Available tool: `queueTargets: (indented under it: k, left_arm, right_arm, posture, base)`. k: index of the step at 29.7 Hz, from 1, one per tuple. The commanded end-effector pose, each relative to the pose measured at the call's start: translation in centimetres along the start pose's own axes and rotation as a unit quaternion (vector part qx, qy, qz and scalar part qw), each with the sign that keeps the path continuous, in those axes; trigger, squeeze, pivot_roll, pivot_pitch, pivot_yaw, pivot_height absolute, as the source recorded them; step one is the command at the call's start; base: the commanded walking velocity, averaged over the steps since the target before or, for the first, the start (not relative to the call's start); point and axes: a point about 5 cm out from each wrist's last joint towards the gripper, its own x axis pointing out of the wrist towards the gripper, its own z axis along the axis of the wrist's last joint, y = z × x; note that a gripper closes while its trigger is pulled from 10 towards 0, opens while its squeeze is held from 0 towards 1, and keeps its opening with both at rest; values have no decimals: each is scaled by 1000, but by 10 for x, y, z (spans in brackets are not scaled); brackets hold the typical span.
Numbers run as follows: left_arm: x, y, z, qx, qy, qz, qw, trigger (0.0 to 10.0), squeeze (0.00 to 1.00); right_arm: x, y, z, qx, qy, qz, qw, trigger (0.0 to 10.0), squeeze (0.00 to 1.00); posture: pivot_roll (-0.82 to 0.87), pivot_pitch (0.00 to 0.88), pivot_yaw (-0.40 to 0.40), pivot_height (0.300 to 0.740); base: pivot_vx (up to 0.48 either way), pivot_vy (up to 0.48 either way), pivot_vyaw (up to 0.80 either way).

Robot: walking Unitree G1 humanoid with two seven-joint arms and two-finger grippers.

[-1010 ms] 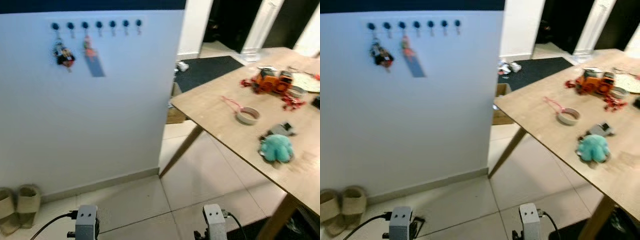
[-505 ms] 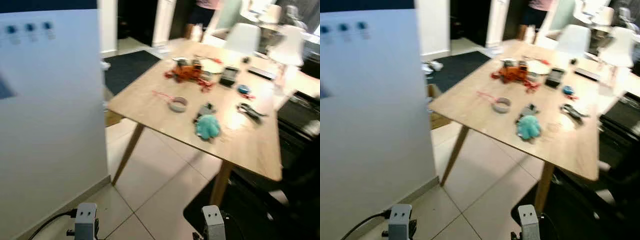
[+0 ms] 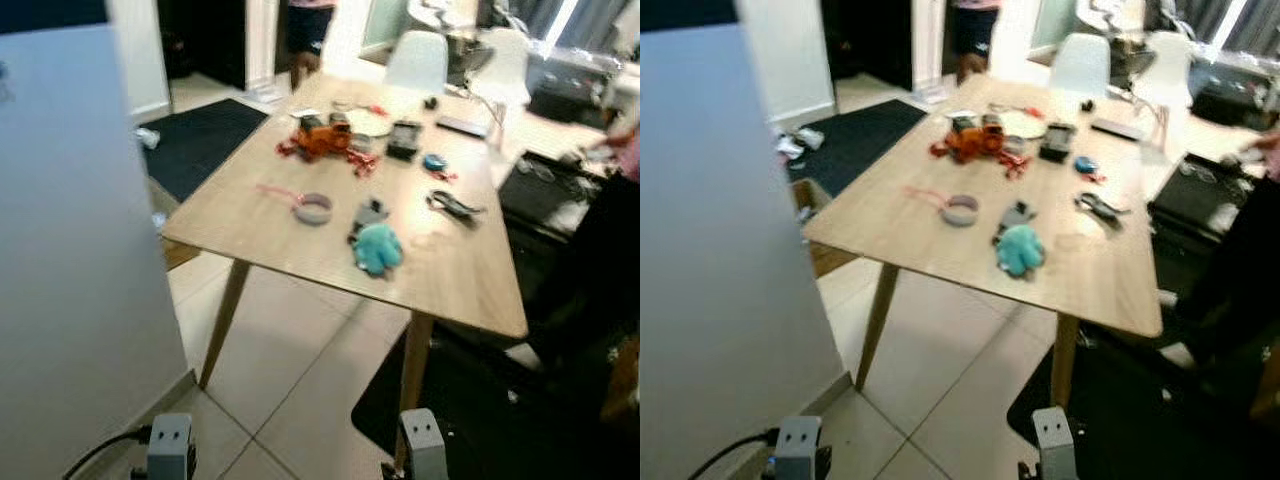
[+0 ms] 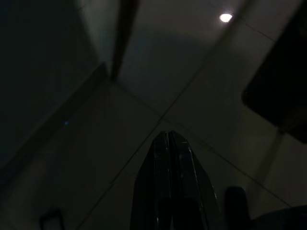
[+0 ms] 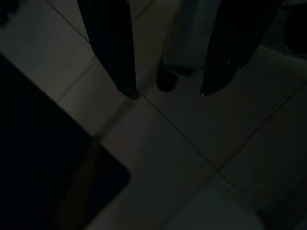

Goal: Hang keys on a hook

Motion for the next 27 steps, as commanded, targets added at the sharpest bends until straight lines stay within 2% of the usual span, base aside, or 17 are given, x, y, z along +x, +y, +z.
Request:
queueTargets:
  k: [1,21,27]
  left_arm:
    - [-2,-4,-4,-4,3,-5,1000,10000,0]
    - [-3,-3,-3,-38,-6,2,999,10000,0]
    - [-2,-1,-2,-35,-8,11,999,10000,0]
  right_arm:
    - [-1,-4,-1,-5,4,-4,1000,10000,0]
    - [0,-3,0,-6,1,-2,1000,10000,0]
    - [0,-3,2,-10,-5,-3,1000,10000,0]
  posture:
    - [76,22,-62,740]
    - [79,25,-61,740]
    - [78,33,-61,740]
  base:
    - [0,0,-800]
    - [0,0,-800]
    - [0,0,0]
